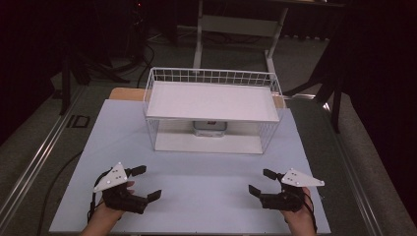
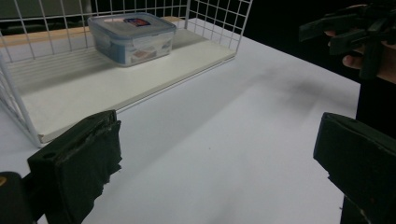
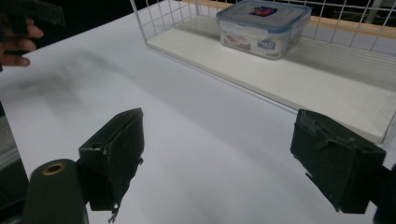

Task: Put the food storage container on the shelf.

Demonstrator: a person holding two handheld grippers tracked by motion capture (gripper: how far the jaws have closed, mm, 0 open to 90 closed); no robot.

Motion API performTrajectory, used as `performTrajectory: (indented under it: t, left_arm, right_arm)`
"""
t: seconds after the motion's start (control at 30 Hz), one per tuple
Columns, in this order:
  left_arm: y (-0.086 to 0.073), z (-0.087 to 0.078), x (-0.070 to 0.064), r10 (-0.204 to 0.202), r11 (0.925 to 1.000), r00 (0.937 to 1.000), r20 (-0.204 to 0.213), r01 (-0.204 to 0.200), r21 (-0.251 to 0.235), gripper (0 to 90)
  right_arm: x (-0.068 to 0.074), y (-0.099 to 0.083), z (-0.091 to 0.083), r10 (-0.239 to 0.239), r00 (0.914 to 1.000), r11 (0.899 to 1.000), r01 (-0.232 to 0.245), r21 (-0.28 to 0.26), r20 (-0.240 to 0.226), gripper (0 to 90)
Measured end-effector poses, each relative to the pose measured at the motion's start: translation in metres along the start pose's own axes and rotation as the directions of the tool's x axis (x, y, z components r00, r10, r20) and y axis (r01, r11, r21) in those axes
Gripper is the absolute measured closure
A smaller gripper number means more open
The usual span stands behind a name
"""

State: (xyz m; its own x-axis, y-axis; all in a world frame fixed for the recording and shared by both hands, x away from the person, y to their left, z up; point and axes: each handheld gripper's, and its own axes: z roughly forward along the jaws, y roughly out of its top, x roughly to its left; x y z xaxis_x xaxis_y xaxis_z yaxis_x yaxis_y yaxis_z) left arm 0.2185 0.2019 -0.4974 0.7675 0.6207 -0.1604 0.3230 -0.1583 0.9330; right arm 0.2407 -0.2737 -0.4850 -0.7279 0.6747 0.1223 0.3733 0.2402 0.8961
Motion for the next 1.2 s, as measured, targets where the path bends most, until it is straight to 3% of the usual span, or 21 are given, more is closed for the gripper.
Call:
performTrajectory:
  t: [0.13, 0.43, 0.5, 0.6, 0.83, 0.93, 1.0, 1.1, 1.2]
  left_arm:
    - [-0.003, 0.000, 0.000, 0.021, 0.9984, 0.9998, 0.005, -0.021, -0.052, 1.7]
    - [-0.014, 0.007, 0.003, 0.011, 0.9997, 0.9999, -0.004, -0.011, -0.024, 1.7]
    - [-0.015, 0.007, 0.003, 0.027, 0.9989, 0.9996, 0.005, -0.027, -0.037, 1.7]
    - [-0.017, 0.008, 0.001, 0.048, 0.9978, 0.9985, 0.026, -0.047, -0.048, 1.8]
    - [-0.017, 0.011, -0.006, 0.065, 0.9969, 0.9967, 0.049, -0.063, -0.048, 1.8]
    - [-0.016, 0.010, -0.007, 0.069, 0.9966, 0.9968, 0.039, -0.068, -0.047, 1.8]
    - [-0.016, 0.011, -0.007, 0.069, 0.9969, 0.9974, 0.022, -0.068, -0.039, 1.8]
    - [-0.017, 0.010, -0.005, 0.062, 0.9977, 0.9980, 0.010, -0.061, -0.030, 1.8]
    - [-0.017, 0.009, -0.003, 0.058, 0.9981, 0.9983, -0.009, -0.058, -0.022, 1.8]
  right_arm:
    - [-0.002, -0.006, 0.001, -0.011, 0.9999, 1.000, 0.011, -0.003, -0.008, 17.5]
    - [-0.007, -0.015, 0.006, -0.015, 0.9993, 1.000, 0.014, -0.006, -0.034, 17.5]
    - [-0.010, -0.016, 0.007, -0.039, 0.9978, 0.999, 0.038, -0.020, -0.054, 17.6]
    - [-0.012, -0.017, 0.006, -0.041, 0.9953, 0.998, 0.037, -0.050, -0.087, 17.7]
    - [-0.009, -0.018, 0.006, -0.097, 0.9895, 0.993, 0.090, -0.072, -0.107, 17.6]
    - [-0.009, -0.020, 0.009, -0.094, 0.9918, 0.995, 0.091, -0.032, -0.087, 17.5]
    - [-0.010, -0.022, 0.012, -0.077, 0.9964, 0.997, 0.078, 0.020, -0.034, 17.5]
    - [-0.016, -0.025, 0.014, -0.024, 0.9997, 0.998, 0.024, 0.060, -0.010, 17.5]
    - [-0.019, -0.027, 0.015, -0.022, 0.9997, 0.997, 0.020, 0.079, 0.015, 17.5]
